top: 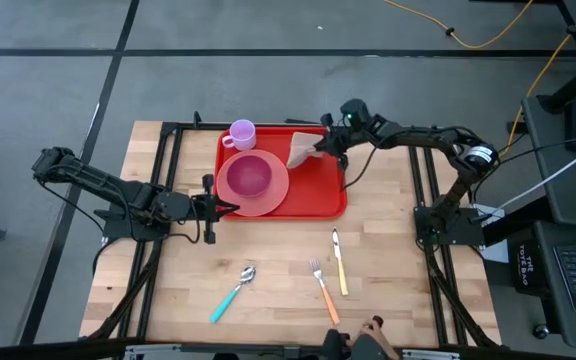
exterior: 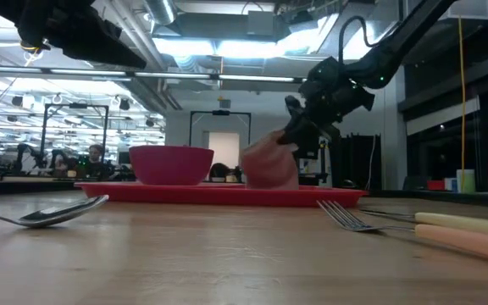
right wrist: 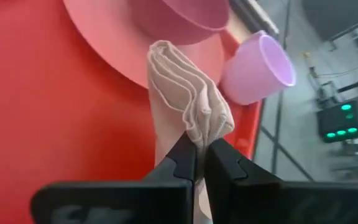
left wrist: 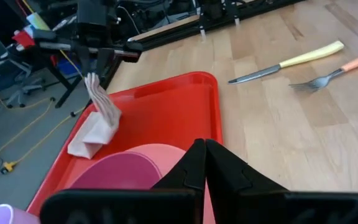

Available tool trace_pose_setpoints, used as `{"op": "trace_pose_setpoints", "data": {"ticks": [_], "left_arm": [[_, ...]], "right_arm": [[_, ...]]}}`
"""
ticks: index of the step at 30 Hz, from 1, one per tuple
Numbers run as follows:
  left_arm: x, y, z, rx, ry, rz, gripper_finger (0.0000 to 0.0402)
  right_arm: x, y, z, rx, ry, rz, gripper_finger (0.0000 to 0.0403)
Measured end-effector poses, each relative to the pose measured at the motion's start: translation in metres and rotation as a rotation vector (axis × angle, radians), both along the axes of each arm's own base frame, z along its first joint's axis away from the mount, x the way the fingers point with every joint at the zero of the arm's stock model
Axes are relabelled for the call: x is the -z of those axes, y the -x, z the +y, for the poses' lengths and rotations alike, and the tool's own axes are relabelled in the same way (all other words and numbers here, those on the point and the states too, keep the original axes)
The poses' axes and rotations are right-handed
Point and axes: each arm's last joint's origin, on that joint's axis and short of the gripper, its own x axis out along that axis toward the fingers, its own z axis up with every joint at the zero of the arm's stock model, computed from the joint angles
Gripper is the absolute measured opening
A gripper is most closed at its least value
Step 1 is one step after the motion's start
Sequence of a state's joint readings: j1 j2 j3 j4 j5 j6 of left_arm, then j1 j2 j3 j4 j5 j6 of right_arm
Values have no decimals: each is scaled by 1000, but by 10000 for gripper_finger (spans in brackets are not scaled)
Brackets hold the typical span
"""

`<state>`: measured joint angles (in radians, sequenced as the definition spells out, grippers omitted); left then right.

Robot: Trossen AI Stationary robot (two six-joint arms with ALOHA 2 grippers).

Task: Set up tray
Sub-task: Put the white table napkin on top of the orange serving tray to the right of the light orange plate

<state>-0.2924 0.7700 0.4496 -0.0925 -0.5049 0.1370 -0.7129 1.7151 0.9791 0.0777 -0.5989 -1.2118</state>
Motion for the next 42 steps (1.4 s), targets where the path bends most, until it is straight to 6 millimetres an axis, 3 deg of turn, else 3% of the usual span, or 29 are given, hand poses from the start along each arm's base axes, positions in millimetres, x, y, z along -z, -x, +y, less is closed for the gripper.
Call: {"op": "trace_pose_setpoints", "data": {"ticks": [20,36,42], "left_arm": [[0,0,0,6,-13,4,5],[0,0,0,3,-6,2,5],[0,0,0,4,-6,2,1]], "right_arm": [[19,-7,46,-46,-274,259,17],[40,-1,65,-15,-247,371,17],[40,-1,65,84,-356,372,76]]}}
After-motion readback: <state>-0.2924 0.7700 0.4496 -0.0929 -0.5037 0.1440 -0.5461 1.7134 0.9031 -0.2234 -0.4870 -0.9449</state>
